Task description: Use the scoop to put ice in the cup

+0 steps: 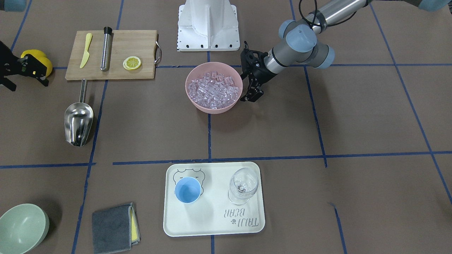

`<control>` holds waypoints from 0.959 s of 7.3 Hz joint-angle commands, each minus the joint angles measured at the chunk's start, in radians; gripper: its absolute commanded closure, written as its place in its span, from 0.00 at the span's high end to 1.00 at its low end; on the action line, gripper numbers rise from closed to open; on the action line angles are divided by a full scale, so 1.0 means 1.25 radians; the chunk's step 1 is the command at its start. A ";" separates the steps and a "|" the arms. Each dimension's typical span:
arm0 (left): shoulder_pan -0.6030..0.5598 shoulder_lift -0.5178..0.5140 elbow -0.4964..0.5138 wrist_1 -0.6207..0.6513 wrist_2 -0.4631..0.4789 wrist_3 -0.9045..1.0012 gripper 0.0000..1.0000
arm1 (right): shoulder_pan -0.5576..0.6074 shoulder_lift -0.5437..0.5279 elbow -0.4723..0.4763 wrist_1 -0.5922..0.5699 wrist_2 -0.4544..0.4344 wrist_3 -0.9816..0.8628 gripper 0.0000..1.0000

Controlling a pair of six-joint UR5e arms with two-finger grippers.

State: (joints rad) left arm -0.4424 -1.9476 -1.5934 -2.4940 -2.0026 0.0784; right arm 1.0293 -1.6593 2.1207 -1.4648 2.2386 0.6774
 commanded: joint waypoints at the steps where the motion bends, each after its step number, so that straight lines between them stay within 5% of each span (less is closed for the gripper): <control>1: 0.007 -0.003 0.024 -0.058 -0.001 0.000 1.00 | -0.081 -0.060 0.015 0.144 -0.048 0.133 0.99; 2: 0.005 -0.003 0.025 -0.060 -0.001 -0.001 1.00 | -0.116 -0.098 0.015 0.224 -0.074 0.203 0.99; 4: 0.004 -0.004 0.025 -0.060 -0.001 -0.004 1.00 | -0.256 -0.099 0.019 0.234 -0.223 0.320 0.97; 7: 0.003 -0.003 0.025 -0.062 -0.001 -0.005 1.00 | -0.302 -0.086 -0.036 0.237 -0.200 0.311 0.99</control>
State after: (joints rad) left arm -0.4381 -1.9519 -1.5617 -2.5707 -2.0034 0.0727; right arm 0.6750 -1.7753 2.1090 -1.1711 1.9836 1.0671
